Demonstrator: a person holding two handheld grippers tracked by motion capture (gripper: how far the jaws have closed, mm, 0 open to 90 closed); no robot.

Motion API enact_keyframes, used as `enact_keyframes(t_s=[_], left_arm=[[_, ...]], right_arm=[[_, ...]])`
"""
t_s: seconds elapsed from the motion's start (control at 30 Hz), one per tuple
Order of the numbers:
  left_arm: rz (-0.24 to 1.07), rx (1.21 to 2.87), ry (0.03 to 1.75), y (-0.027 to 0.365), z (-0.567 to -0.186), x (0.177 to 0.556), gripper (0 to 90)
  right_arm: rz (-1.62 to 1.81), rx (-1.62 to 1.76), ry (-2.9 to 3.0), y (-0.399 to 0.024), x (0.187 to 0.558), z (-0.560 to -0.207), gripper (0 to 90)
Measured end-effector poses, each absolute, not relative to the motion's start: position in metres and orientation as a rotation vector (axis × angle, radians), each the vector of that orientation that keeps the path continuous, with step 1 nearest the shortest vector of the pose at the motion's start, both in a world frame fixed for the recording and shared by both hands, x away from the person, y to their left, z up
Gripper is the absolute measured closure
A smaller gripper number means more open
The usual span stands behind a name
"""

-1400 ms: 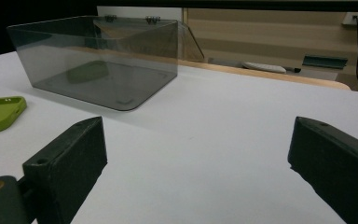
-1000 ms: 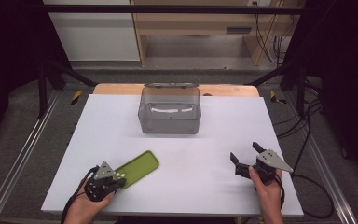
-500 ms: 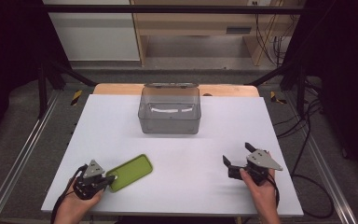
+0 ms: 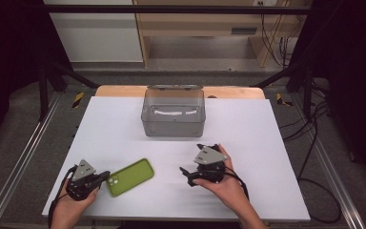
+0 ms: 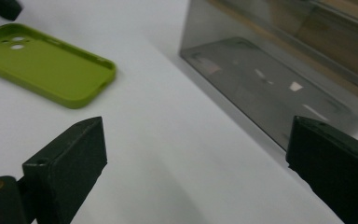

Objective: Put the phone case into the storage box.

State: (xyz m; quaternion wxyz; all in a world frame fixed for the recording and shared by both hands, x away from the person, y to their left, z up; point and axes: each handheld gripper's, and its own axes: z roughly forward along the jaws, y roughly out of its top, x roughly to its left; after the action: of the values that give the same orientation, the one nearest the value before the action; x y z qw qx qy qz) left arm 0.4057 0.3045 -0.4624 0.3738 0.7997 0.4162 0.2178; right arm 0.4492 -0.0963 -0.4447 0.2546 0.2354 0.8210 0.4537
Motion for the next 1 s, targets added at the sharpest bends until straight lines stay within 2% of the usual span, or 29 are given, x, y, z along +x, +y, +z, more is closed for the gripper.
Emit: enact_keyframes(t_s=[0.23, 0.3, 0.4, 0.53, 0.63, 0.67, 0.7, 0.73, 0.77, 0.83, 0.9, 1.0], left_arm=[[0.656, 1.936, 1.062, 0.307, -0.458, 0.403, 90.0], [0.668, 1.916, 1.064, 0.307, -0.457, 0.403, 90.0], [0.719, 1.850, 1.058, 0.307, -0.455, 0.402, 76.7], [0.761, 1.783, 1.056, 0.307, -0.454, 0.404, 43.9], [0.750, 1.757, 1.048, 0.307, -0.454, 0.405, 30.0], [0.744, 1.746, 1.042, 0.307, -0.453, 0.406, 30.0], [0.744, 1.737, 1.043, 0.307, -0.453, 0.406, 20.4], [0.745, 1.732, 1.041, 0.306, -0.453, 0.406, 20.4], [0.747, 1.738, 1.016, 0.306, -0.454, 0.406, 12.0], [0.747, 1.740, 1.018, 0.305, -0.454, 0.406, 6.1], [0.757, 1.739, 1.007, 0.305, -0.454, 0.406, 4.6], [0.770, 1.723, 1.018, 0.306, -0.454, 0.406, 3.9]], right_arm=[[1.194, 0.487, 2.399, -0.041, 0.454, -0.452, 6.0], [1.185, 0.472, 2.412, -0.036, 0.454, -0.454, 6.1], [1.186, 0.459, 2.445, -0.025, 0.456, -0.459, 6.5], [1.182, 0.441, 2.472, -0.018, 0.456, -0.462, 7.3], [1.190, 0.430, 2.490, -0.012, 0.456, -0.462, 8.2], [1.190, 0.430, 2.490, -0.012, 0.456, -0.462, 8.2], [1.196, 0.418, 2.503, -0.007, 0.455, -0.463, 10.4], [1.196, 0.418, 2.503, -0.007, 0.455, -0.463, 10.4], [1.208, 0.411, 2.512, -0.003, 0.455, -0.464, 12.5], [1.220, 0.403, 2.522, 0.000, 0.454, -0.465, 15.2], [1.219, 0.397, 2.529, 0.003, 0.454, -0.466, 16.4], [1.224, 0.363, 2.559, 0.011, 0.453, -0.470, 25.6]])
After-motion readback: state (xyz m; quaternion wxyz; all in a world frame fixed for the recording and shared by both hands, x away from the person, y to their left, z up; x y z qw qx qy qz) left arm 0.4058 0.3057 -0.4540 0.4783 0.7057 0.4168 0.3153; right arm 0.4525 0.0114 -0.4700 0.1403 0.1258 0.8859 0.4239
